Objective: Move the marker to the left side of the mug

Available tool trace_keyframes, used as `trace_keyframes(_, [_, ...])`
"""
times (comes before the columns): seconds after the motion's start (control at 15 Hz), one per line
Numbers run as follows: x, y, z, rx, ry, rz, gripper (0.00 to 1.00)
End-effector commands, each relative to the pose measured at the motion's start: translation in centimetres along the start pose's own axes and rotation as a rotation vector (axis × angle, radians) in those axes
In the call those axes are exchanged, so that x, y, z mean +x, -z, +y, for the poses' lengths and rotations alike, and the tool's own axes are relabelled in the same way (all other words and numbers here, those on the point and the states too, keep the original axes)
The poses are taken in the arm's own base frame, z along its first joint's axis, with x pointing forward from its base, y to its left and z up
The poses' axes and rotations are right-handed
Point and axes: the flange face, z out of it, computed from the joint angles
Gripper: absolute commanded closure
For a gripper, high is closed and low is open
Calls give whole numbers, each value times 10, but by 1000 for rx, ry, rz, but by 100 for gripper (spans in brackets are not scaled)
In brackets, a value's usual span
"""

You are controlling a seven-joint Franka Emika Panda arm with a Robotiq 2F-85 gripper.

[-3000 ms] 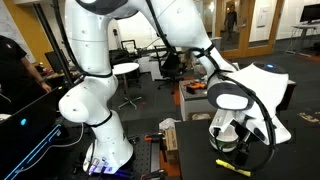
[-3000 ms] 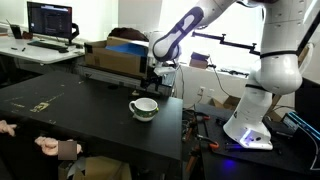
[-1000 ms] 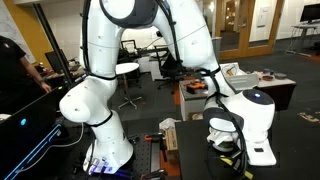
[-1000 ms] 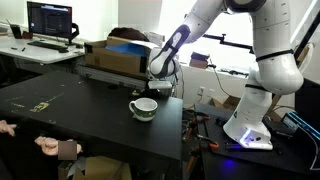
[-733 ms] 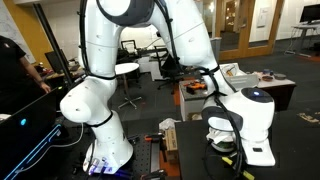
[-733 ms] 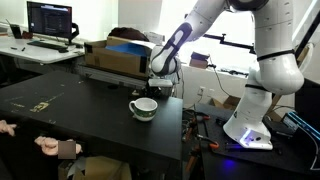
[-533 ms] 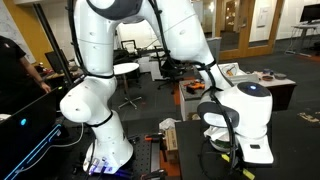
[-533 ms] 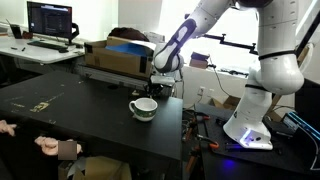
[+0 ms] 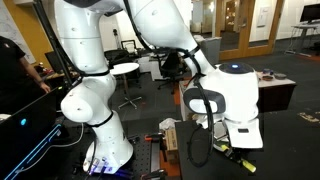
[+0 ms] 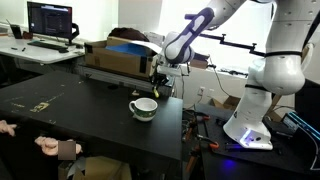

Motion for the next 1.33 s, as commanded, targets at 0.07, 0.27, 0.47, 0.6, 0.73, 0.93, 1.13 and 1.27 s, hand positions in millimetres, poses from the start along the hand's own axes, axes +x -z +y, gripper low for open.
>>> trace_keyframes(0.07, [-19,38,-4,45,69,80,95])
trace_keyframes(0.27, [-31,55,-19,43,211,111,95])
trace_keyframes(0.47, [-42,68,-32,40,326,139,95])
trace_keyframes(0.6, [-53,74,-40,40,398,152,95])
trace_keyframes(0.73, [-63,80,-51,32,463,161,95])
trace_keyframes(0.93, [-80,85,-67,15,555,165,95])
trace_keyframes(1.13, [-100,87,-84,-2,630,139,95])
trace_keyframes(1.27, [-114,88,-94,-19,688,124,95])
